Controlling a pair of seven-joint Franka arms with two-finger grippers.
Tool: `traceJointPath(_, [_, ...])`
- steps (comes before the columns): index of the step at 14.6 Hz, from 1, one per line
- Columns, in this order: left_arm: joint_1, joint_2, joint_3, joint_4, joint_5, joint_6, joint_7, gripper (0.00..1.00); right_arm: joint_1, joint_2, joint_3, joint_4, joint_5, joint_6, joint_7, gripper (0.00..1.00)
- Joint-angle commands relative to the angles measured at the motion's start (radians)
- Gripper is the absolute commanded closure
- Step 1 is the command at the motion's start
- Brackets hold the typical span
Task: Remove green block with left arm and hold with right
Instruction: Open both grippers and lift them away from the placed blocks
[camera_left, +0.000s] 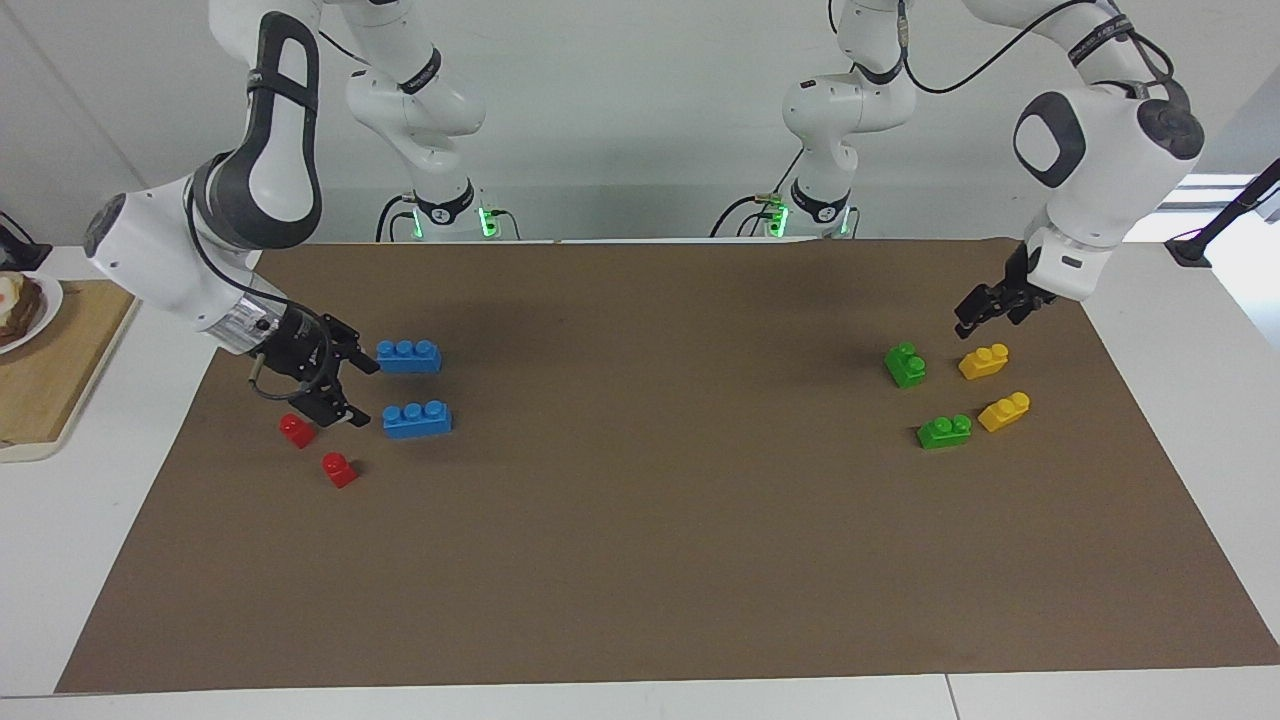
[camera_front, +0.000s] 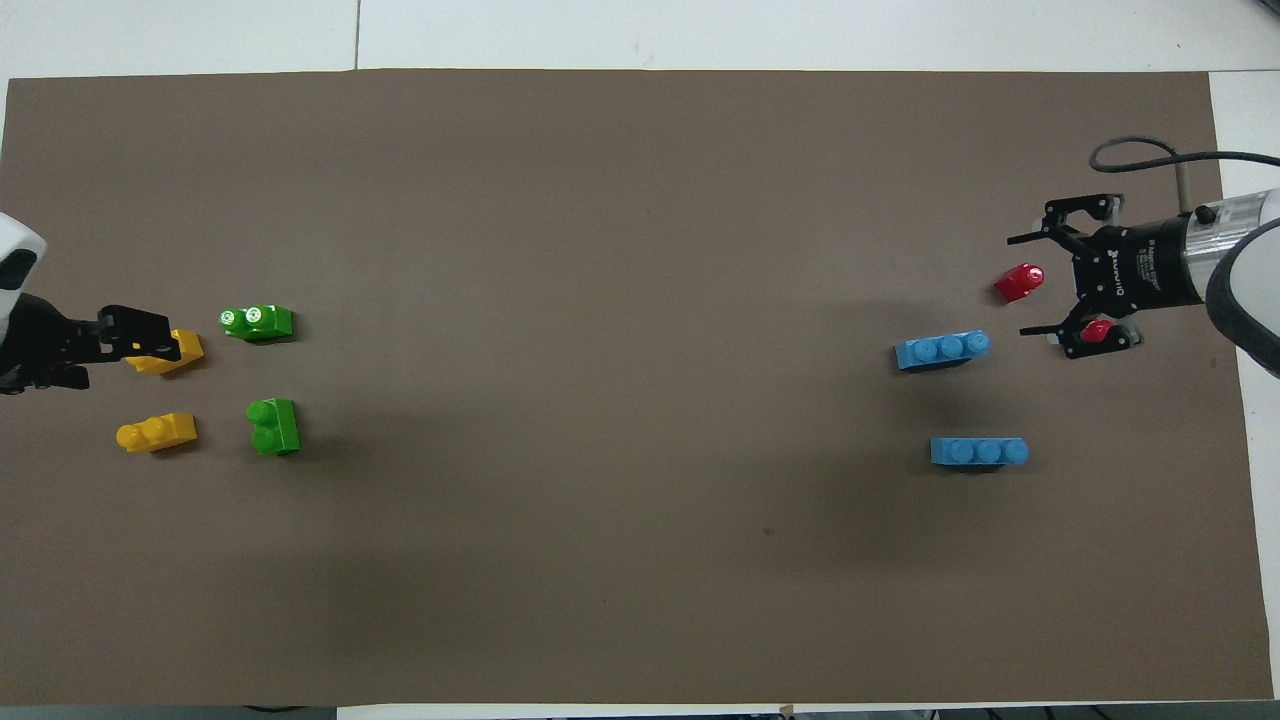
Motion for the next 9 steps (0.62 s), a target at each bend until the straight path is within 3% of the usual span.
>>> traceJointPath(1, [0.001,0.055,-0.004,0.129,0.019,-0.11,-0.001,0.0,0.029,-0.071,0.017,0.008,-0.104,-0.02,-0.069,0.02])
traceJointPath(3, [-0.013,0.087,-0.006,0.209,0.03,-0.173,0.001,0.0,0.041,-0.113,0.017,0.021,-0.161,-0.049,-0.179,0.01])
traceJointPath(6, [-0.019,0.099,-0.009,0.231,0.038,-0.184,0.004,0.0,0.047,-0.153,0.018,0.055,-0.186,-0.135,-0.352,0.01])
traceJointPath(9, [-0.05,0.099,-0.006,0.206,0.033,-0.134,0.003,0.0,0.075,-0.173,0.023,0.094,-0.34,-0.198,-0.532,0.01])
